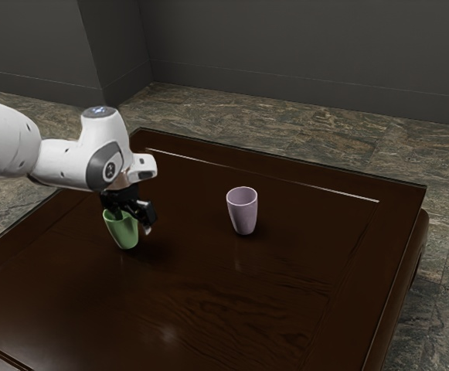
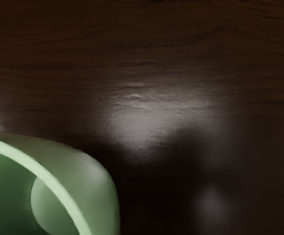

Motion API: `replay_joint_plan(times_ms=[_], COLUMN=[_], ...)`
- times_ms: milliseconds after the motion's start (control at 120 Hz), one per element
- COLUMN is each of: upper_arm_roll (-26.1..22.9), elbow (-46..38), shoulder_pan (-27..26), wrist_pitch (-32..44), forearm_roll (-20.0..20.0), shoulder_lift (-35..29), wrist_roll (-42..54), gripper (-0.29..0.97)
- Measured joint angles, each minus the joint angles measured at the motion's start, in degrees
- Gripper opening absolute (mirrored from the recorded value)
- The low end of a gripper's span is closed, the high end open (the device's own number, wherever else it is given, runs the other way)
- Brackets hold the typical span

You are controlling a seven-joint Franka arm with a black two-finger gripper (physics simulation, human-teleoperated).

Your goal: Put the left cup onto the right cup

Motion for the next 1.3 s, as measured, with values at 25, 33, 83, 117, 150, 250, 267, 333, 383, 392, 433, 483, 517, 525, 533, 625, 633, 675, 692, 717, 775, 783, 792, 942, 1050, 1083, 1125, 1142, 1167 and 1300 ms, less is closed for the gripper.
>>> replay_joint_plan(times_ms=[25, 33, 83, 117, 150, 250, 267, 333, 383, 392, 433, 483, 517, 525, 533, 625, 633, 675, 692, 717, 775, 783, 792, 942, 1050, 1083, 1125, 1142, 1167, 1300], upper_arm_roll=[0.0, 0.0, 0.0, 0.0, 0.0, 0.0, 0.0, 0.1, 0.2, 0.3, 0.4, 0.6, 0.7, 0.7, 0.8, 0.8, 0.8, 0.8, 0.8, 0.8, 0.8, 0.8, 0.8, 0.8, 0.8, 0.9, 1.0, 1.0, 0.9, 0.3], elbow=[0.1, 0.2, 0.3, 0.3, 0.3, 0.2, 0.2, 0.1, 0.0, 0.0, -0.2, -0.3, -0.4, -0.4, -0.4, -0.4, -0.5, -0.5, -0.5, -0.5, -0.5, -0.5, -0.5, -0.6, -0.4, -0.2, 0.5, 1.3, 2.6, 8.7], shoulder_pan=[-0.1, -0.1, -0.1, -0.1, -0.1, -0.1, -0.1, 0.0, 0.2, 0.2, 0.2, 0.3, 0.4, 0.4, 0.4, 0.4, 0.4, 0.4, 0.4, 0.4, 0.4, 0.4, 0.4, 0.4, -0.6, -1.3, -2.4, -3.0, -3.8, -7.8], wrist_pitch=[0.0, 0.0, 0.1, 0.1, 0.1, 0.2, 0.2, 0.2, 0.2, 0.2, 0.1, 0.0, -0.1, -0.1, -0.1, -0.3, -0.3, -0.4, -0.4, -0.4, -0.5, -0.5, -0.5, -0.6, -0.9, -1.4, -2.3, -2.9, -4.0, -9.4], forearm_roll=[-0.1, -0.1, -0.3, -0.6, -0.8, -1.2, -1.3, -1.4, -1.5, -1.5, -1.5, -1.4, -1.4, -1.4, -1.4, -1.3, -1.3, -1.3, -1.3, -1.2, -1.1, -1.1, -1.1, -0.8, -0.4, 0.0, 1.1, 1.6, 2.4, 5.7], shoulder_lift=[0.3, 0.4, 1.1, 1.4, 1.6, 1.7, 1.7, 1.6, 1.5, 1.5, 1.1, 0.6, 0.4, 0.3, 0.3, 0.1, 0.1, 0.0, 0.0, 0.0, -0.1, -0.1, -0.1, -0.2, -1.7, -2.5, -3.8, -4.1, -4.4, -5.0], wrist_roll=[0.0, 0.0, 0.0, 0.0, 0.0, -0.1, -0.1, -0.2, -0.2, -0.2, -0.2, -0.3, -0.3, -0.3, -0.3, -0.4, -0.4, -0.5, -0.5, -0.5, -0.7, -0.7, -0.7, -1.1, -1.3, -1.4, -1.7, -1.8, -2.1, -3.8], gripper=[0.66, 0.66, 0.65, 0.63, 0.57, 0.33, 0.29, 0.17, 0.10, 0.09, 0.05, 0.01, -0.01, -0.02, -0.02, -0.06, -0.06, -0.07, -0.07, -0.08, -0.08, -0.08, -0.08, -0.09, -0.10, -0.10, -0.10, -0.10, -0.10, -0.10])
